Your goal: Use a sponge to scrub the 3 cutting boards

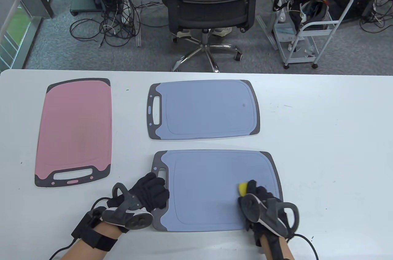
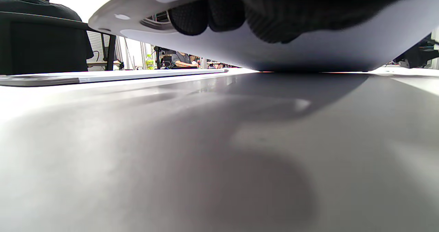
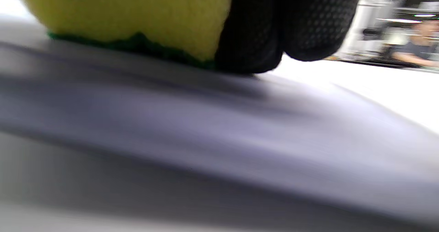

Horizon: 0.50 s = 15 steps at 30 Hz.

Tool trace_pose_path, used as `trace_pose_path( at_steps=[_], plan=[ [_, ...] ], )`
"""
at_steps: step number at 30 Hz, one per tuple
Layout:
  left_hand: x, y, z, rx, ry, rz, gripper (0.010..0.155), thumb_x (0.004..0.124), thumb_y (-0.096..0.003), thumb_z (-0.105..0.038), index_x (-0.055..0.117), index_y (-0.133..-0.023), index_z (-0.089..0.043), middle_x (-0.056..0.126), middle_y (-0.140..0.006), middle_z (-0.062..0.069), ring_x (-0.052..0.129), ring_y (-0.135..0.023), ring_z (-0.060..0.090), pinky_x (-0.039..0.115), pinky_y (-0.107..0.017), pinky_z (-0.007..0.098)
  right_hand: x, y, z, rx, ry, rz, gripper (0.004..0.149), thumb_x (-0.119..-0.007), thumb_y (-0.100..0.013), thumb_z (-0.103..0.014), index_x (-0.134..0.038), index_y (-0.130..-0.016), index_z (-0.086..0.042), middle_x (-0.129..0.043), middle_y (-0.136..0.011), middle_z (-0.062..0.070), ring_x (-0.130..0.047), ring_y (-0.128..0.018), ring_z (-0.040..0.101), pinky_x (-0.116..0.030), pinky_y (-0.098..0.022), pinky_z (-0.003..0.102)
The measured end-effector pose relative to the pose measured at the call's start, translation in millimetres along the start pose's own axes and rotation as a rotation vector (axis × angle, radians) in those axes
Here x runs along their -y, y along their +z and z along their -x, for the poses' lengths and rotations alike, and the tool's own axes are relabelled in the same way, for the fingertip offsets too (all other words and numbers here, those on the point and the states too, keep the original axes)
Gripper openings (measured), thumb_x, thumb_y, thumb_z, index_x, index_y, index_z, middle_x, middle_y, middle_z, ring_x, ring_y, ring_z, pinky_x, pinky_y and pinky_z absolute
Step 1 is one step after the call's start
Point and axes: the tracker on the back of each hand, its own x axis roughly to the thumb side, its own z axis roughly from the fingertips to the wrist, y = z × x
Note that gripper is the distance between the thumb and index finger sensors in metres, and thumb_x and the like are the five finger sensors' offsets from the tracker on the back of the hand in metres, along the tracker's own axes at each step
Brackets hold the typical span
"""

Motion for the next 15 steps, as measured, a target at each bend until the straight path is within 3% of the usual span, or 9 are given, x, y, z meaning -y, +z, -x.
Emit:
trace_pose_path(
  at_steps=[5,8,11,13,15],
  plan=[
    [0.2,0.3,0.4,0.002,0.002,-0.002,0.046,0.081,-0.06,-0.041,0.054,-0.095,-0.027,0.072,-0.095,-0.005,0.069,-0.103,0.026,0.053,-0.078,0.058,17.4,-0.4,-124.4,0.423,-0.03,0.012,0.07,-0.069,-0.048,-0.056,-0.061,-0.103,-0.014,-0.078,-0.08,0.011,-0.089,-0.052,0.019,-0.079,-0.046,0.043],
    [0.0,0.5,-0.4,0.004,-0.005,-0.006,0.046,0.081,-0.0598,-0.042,0.054,-0.095,-0.027,0.072,-0.095,-0.005,0.07,-0.103,0.026,0.054,-0.078,0.057,21.1,5.5,-153.7,0.499,0.021,0.038,0.07,-0.069,-0.048,-0.056,-0.062,-0.102,-0.012,-0.079,-0.08,0.011,-0.09,-0.052,0.019,-0.08,-0.046,0.043],
    [0.0,0.6,-0.5,0.004,-0.003,-0.008,0.046,0.081,-0.06,-0.042,0.054,-0.095,-0.027,0.072,-0.095,-0.005,0.07,-0.103,0.025,0.054,-0.078,0.057,19.1,4.0,-132.6,0.44,0.017,0.029,0.069,-0.068,-0.048,-0.058,-0.06,-0.104,-0.018,-0.079,-0.082,0.009,-0.09,-0.054,0.018,-0.08,-0.047,0.042],
    [0.0,0.4,-0.9,0.005,-0.008,-0.008,0.046,0.081,-0.0597,-0.042,0.054,-0.095,-0.027,0.073,-0.095,-0.005,0.07,-0.103,0.025,0.054,-0.078,0.057,14.2,3.4,-99.0,0.319,0.019,0.012,0.069,-0.068,-0.048,-0.057,-0.061,-0.104,-0.017,-0.079,-0.082,0.009,-0.09,-0.053,0.019,-0.079,-0.046,0.043],
    [-0.1,0.2,-0.8,0.004,-0.007,-0.006,0.046,0.081,-0.0598,-0.042,0.054,-0.095,-0.027,0.072,-0.095,-0.005,0.07,-0.103,0.025,0.054,-0.078,0.057,7.8,6.2,-46.1,0.159,0.053,-0.008,0.069,-0.068,-0.048,-0.056,-0.061,-0.104,-0.016,-0.079,-0.082,0.01,-0.09,-0.053,0.02,-0.08,-0.046,0.043]
  ],
)
